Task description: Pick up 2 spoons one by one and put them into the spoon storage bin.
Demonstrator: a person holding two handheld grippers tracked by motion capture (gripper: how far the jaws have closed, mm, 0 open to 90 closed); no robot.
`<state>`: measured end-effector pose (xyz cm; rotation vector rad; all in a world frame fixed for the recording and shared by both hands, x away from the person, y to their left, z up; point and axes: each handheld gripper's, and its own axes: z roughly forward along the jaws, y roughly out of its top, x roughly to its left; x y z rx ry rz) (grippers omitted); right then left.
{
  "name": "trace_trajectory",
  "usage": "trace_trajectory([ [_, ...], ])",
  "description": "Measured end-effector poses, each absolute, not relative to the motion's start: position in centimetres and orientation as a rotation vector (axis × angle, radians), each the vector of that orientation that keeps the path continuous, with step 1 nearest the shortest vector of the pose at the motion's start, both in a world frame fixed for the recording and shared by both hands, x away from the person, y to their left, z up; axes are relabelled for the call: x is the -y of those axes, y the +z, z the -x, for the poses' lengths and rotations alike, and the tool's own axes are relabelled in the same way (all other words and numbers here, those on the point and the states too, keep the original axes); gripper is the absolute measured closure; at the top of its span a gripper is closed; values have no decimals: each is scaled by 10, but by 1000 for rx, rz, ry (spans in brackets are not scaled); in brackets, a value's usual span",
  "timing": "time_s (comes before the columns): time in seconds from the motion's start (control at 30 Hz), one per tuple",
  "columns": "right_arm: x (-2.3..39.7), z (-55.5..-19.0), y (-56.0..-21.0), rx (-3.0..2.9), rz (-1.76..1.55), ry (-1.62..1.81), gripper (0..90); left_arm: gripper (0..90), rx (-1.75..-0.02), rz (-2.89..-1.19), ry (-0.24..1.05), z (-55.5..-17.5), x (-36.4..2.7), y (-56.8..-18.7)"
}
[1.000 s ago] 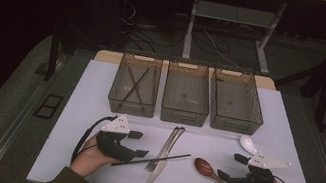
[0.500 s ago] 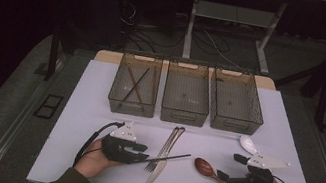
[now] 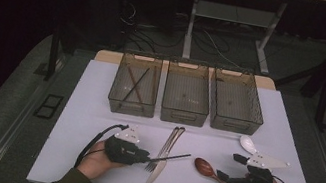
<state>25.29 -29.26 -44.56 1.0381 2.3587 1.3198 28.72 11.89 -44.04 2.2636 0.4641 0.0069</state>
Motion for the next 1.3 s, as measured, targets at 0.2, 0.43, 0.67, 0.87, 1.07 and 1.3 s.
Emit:
trace_trajectory([
  [0.2, 292, -253, -445, -2359, -1036, 1321, 114, 798, -464, -2272, 3, -288, -117, -443],
  [0.43, 292, -253, -446, -2359, -1037, 1320, 114, 798, -458, -2299, 2, -289, -116, -446],
  [0.67, 292, -253, -446, -2360, -1033, 1318, 115, 819, -453, -2307, 2, -289, -115, -448],
  [0.87, 292, -253, -446, -2361, -1030, 1317, 115, 842, -442, -2307, 4, -290, -116, -448],
  [1.07, 292, -253, -446, -2361, -1030, 1318, 115, 848, -450, -2306, 2, -290, -117, -447],
  [1.3, 292, -253, -446, -2362, -1029, 1318, 115, 848, -457, -2294, 14, -290, -117, -445],
])
